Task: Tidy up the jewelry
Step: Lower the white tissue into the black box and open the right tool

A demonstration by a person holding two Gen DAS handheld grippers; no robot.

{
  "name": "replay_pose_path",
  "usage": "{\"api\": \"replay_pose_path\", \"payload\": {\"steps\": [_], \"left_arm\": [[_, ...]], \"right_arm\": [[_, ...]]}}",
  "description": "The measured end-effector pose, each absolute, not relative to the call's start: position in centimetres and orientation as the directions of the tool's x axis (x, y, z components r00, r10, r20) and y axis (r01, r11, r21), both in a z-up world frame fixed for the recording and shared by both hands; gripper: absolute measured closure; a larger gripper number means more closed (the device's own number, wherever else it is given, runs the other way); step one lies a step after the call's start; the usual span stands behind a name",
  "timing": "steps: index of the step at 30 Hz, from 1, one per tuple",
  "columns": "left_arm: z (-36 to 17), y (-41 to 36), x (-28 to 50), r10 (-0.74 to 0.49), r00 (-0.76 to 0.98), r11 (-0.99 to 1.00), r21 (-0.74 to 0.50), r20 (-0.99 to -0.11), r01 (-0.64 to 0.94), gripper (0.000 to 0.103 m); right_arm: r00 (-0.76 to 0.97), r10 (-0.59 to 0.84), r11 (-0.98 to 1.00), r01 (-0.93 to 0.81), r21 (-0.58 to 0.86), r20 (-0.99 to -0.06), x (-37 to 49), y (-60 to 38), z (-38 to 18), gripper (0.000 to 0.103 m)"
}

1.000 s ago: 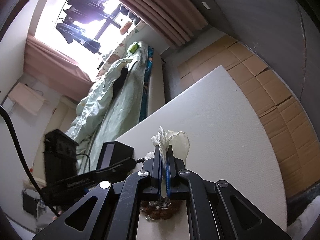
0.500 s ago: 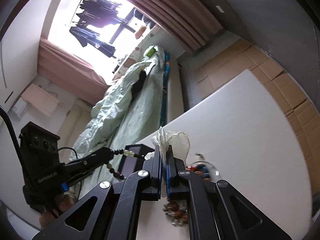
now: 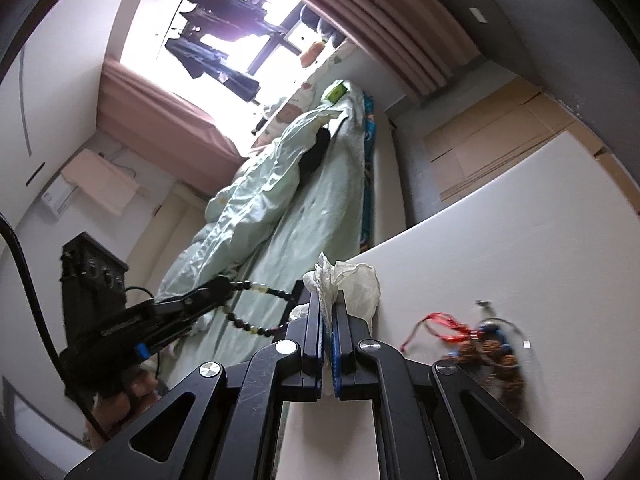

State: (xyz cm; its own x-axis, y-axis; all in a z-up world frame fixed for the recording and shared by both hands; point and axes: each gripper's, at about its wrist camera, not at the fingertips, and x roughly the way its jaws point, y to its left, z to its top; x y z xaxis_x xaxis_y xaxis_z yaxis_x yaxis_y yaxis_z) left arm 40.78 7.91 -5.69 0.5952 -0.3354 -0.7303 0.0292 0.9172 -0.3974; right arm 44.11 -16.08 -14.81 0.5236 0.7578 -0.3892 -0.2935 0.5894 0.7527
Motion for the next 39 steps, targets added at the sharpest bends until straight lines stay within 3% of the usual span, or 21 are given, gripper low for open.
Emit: {"api": "replay_pose_path", "payload": {"steps": [7,9,11,13,26,28,29,30,34,36,39], "left_arm": [[-8.9,10.0,41.8,-0.308,0.553,0.923,-0.384,-0.774,-0.024,0.091],[-9.8,10.6,41.9,-0.298,0.529,0.923,-0.381,-0.794,-0.053,0.079],[-10.1,11.2,41.6,-0.299,0.537,0.917,-0.394,-0.788,-0.067,0.048],[-9.8,11.8,40.9,-0.278,0.565,0.920,-0.385,-0.777,-0.077,0.040],[-9.0,14.7,37.6,-0.202,0.628,0.927,-0.354,-0.752,-0.126,0.039],[-9.3,14.8,37.1,-0.181,0.633,0.931,-0.338,-0.752,-0.135,0.039],[-9.4,14.9,36.9,-0.175,0.633,0.930,-0.337,-0.754,-0.145,0.039],[-9.5,14.9,36.7,-0.173,0.632,0.927,-0.341,-0.755,-0.154,0.039],[-9.6,15.3,35.9,-0.175,0.639,0.910,-0.371,-0.749,-0.185,0.038],[-9.3,15.1,35.8,-0.159,0.637,0.913,-0.359,-0.754,-0.196,0.034],[-8.5,14.3,35.4,-0.147,0.659,0.917,-0.352,-0.737,-0.189,0.025]], "right_arm": [[0.479,0.779,0.584,-0.317,0.747,-0.406,44.7,-12.0,-15.1,0.098],[0.465,0.784,0.585,-0.329,0.741,-0.412,45.0,-10.8,-15.0,0.098],[0.454,0.784,0.590,-0.335,0.734,-0.423,45.4,-9.7,-15.2,0.098],[0.433,0.791,0.586,-0.337,0.737,-0.432,45.9,-9.1,-15.5,0.098],[0.355,0.822,0.559,-0.356,0.748,-0.446,48.7,-5.8,-16.3,0.097],[0.330,0.831,0.549,-0.361,0.754,-0.447,48.6,-5.4,-16.3,0.079],[0.332,0.826,0.557,-0.357,0.750,-0.455,48.4,-5.4,-16.2,0.052],[0.343,0.817,0.569,-0.352,0.743,-0.463,48.4,-5.5,-16.2,0.034],[0.416,0.765,0.629,-0.316,0.710,-0.492,47.6,-7.8,-15.4,0.023],[0.448,0.740,0.653,-0.304,0.693,-0.501,47.2,-9.0,-14.9,0.014],[0.487,0.699,0.699,-0.307,0.646,-0.524,46.6,-10.4,-14.0,0.012]]}}
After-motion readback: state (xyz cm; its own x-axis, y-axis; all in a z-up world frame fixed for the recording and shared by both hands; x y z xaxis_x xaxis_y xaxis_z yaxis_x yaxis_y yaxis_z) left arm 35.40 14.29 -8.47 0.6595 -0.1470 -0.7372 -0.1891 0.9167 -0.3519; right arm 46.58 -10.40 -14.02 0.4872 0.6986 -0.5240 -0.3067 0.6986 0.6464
